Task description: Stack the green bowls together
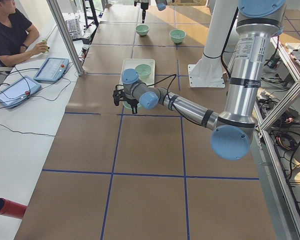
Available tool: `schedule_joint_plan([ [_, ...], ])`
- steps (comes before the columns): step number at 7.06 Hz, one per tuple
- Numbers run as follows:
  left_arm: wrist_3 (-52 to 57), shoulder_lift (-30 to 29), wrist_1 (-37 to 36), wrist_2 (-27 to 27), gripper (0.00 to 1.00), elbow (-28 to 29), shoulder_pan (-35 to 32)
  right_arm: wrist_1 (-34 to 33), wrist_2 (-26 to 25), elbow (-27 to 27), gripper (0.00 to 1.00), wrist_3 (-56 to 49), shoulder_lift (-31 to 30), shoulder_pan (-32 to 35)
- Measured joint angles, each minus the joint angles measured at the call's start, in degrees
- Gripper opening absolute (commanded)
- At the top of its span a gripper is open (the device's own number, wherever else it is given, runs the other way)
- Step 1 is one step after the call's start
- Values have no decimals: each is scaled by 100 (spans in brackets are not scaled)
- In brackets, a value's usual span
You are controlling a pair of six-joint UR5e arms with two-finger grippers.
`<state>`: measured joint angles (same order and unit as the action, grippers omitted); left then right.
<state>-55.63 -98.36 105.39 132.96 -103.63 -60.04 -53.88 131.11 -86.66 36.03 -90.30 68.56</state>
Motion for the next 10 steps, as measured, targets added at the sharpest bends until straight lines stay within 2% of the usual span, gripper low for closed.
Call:
schedule_joint_plan([
  [1, 0, -138, -178, 1, 0, -16, -40, 71, -63, 177, 100, 57, 58, -100],
  [2, -2, -235, -276, 2, 0, -19, -59, 95, -158, 341, 93, 78, 134, -185],
  [4, -81, -364, -328, -4, 0, -17, -67, 104, -246, 606, 0, 99, 273, -272],
  [8, -365, -556, -337, -13, 0, 3, -65, 98, -155, 662, 0, 123, 384, -286],
  [10, -1021, -910, -335, -29, 0, 67, -19, 97, 151, 591, 0, 123, 440, -263],
])
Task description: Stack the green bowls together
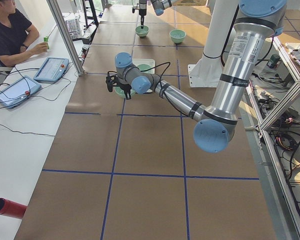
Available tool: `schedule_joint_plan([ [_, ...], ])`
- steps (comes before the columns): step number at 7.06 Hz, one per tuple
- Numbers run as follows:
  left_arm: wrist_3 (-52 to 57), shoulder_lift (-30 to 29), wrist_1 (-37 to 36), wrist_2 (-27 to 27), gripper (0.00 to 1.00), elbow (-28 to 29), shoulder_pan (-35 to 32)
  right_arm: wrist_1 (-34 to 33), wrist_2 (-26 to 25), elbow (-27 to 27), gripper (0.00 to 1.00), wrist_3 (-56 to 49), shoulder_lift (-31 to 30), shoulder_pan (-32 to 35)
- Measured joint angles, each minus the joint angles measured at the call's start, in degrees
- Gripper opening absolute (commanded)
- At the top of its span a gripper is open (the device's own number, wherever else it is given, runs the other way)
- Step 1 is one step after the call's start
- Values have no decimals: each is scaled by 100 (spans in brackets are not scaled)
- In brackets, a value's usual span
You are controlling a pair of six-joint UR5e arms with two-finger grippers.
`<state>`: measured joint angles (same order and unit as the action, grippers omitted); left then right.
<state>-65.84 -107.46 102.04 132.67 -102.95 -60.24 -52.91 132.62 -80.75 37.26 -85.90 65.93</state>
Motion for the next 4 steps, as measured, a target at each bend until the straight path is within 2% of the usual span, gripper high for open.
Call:
schedule_joint_plan([
  [2, -918, -494, 4, -278, 0, 43, 401, -7, 297, -86, 0, 28, 194, 153],
  [4, -1742, -1004, 6, -913, 0, 126, 1084, -18, 691, -127, 0, 70, 404, 443],
])
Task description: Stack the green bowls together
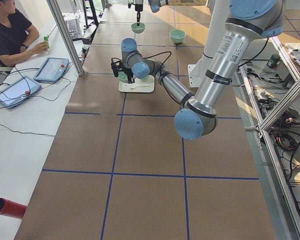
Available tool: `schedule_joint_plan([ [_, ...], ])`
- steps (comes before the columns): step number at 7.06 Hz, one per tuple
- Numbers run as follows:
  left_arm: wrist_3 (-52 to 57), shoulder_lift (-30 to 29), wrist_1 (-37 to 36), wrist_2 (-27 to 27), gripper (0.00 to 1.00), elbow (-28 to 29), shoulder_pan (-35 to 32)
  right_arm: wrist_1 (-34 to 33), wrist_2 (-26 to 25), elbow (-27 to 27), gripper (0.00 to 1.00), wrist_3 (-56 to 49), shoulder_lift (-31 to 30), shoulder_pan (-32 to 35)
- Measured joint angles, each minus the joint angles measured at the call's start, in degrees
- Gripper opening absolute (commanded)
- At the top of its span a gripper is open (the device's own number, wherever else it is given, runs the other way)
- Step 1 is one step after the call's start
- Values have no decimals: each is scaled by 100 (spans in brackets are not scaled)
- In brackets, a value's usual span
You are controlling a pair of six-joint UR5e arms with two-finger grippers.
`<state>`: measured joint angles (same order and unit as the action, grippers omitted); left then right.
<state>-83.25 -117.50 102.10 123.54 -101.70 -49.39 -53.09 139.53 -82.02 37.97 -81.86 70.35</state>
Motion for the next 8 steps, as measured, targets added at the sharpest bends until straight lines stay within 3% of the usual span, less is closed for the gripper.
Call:
schedule_joint_plan([
  [4, -1134, -908, 35, -1178, 0, 447, 1262, 3, 325, -135, 0, 628, 300, 159],
  [8, -1208, -1203, 71, -1322, 0, 880, 1620, 9, 347, -363, 0, 1086, 334, 163],
])
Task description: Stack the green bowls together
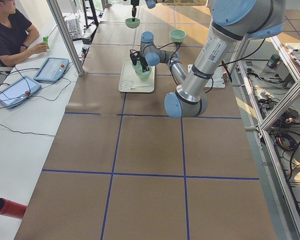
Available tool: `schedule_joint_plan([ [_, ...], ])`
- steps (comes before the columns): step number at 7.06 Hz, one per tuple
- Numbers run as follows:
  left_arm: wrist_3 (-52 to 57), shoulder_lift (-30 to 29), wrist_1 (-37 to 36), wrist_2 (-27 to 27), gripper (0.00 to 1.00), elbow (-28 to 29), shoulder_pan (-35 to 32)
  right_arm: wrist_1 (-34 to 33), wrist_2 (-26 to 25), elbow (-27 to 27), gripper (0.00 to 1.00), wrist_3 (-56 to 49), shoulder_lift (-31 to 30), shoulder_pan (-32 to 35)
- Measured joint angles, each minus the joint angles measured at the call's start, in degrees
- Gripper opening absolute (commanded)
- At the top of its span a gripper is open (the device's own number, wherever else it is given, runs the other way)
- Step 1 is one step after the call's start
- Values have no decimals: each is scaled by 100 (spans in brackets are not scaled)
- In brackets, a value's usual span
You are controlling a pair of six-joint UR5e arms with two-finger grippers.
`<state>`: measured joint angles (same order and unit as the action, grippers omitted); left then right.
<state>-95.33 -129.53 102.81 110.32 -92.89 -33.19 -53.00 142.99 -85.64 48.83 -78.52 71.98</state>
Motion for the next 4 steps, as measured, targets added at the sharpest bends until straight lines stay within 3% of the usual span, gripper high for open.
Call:
schedule_joint_plan([
  [3, 22, -128, 18, -2, 0, 141, 78, 0, 1, -13, 0, 29, 3, 0],
  [4, 20, -157, 21, -2, 99, 182, 100, 0, 1, -13, 0, 30, 4, 0],
])
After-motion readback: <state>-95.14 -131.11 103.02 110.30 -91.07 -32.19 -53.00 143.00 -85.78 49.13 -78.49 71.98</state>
